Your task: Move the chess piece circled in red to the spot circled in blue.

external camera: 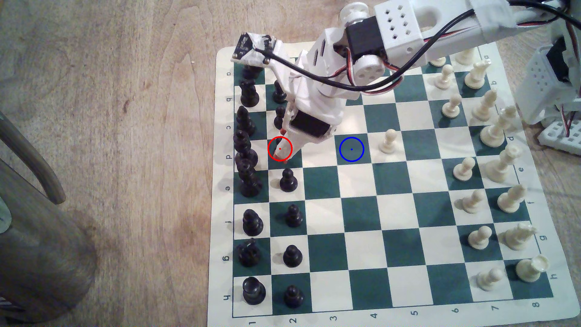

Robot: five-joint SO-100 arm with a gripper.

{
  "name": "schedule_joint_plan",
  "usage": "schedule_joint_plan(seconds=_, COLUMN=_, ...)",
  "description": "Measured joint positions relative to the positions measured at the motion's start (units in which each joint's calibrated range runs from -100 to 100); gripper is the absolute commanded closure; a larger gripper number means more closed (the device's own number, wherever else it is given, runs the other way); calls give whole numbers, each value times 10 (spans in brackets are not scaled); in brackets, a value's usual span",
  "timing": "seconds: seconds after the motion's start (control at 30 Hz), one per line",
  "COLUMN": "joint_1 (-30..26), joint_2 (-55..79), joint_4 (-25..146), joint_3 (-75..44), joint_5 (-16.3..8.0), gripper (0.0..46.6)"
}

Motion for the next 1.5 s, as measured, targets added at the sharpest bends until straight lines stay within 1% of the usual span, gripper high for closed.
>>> schedule_joint_plan(seconds=0.23, joint_1=0, joint_2=8, joint_4=-13, joint_3=-14, joint_5=-4, gripper=324)
schedule_joint_plan(seconds=0.83, joint_1=0, joint_2=23, joint_4=-13, joint_3=-15, joint_5=-4, gripper=332)
schedule_joint_plan(seconds=1.23, joint_1=0, joint_2=23, joint_4=-13, joint_3=-15, joint_5=-4, gripper=378)
schedule_joint_plan(seconds=1.3, joint_1=0, joint_2=23, joint_4=-13, joint_3=-15, joint_5=-4, gripper=392)
schedule_joint_plan(seconds=1.5, joint_1=0, joint_2=23, joint_4=-13, joint_3=-15, joint_5=-4, gripper=407)
